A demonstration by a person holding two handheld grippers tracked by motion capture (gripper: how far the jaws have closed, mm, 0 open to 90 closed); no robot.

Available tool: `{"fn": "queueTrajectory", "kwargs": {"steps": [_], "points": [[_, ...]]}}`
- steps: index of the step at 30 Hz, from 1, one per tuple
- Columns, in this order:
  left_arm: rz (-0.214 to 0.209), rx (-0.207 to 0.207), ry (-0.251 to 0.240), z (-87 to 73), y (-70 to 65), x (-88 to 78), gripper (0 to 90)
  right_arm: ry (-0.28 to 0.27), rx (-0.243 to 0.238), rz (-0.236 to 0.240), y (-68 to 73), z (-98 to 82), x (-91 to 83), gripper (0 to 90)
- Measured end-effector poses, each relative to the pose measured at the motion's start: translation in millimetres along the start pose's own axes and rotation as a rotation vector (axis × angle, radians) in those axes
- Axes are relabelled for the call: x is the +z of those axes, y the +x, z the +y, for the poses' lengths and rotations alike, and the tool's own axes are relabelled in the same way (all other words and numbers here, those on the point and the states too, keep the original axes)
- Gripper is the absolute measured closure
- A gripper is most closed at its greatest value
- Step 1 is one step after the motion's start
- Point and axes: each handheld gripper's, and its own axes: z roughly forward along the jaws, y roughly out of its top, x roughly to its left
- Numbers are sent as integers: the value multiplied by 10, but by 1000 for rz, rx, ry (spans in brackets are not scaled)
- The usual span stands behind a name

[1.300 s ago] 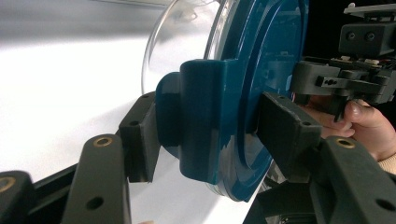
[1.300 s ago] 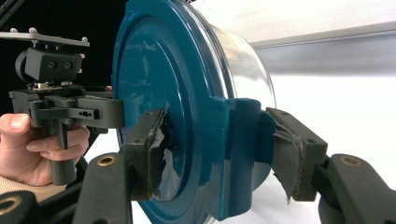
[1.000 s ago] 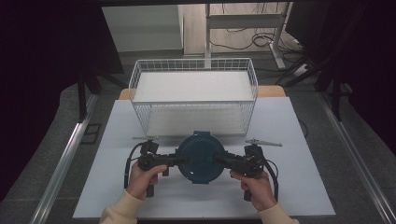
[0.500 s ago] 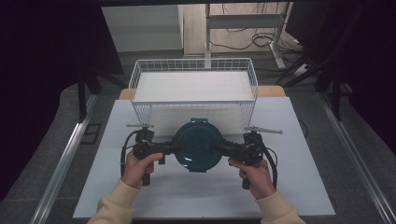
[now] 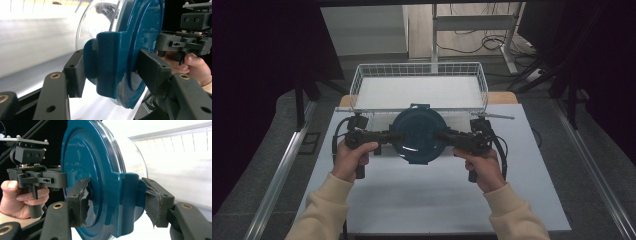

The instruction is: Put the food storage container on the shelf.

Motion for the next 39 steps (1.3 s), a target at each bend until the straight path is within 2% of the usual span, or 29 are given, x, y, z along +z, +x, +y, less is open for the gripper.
{"fn": "queueTrajectory", "kwargs": {"steps": [8, 18, 22, 27, 32, 39], "points": [[2, 11, -18, 251, -29, -88, 421, 4, -14, 5, 83, 300, 26, 416], [-13, -4, -28, 515, -5, -161, 420, 12, -30, -7, 168, 615, 80, 416], [-6, -1, -34, 629, -19, -170, 420, 15, -35, -1, 171, 741, 96, 416], [-7, 0, -41, 791, 16, -139, 420, 18, -41, -2, 142, 916, 122, 416], [-5, -10, -41, 980, 101, -83, 420, 25, -40, 1, 50, 1111, 199, 416], [-6, -52, -35, 1168, 276, 43, 419, 45, -19, -5, -119, 1336, 339, 415]]}}
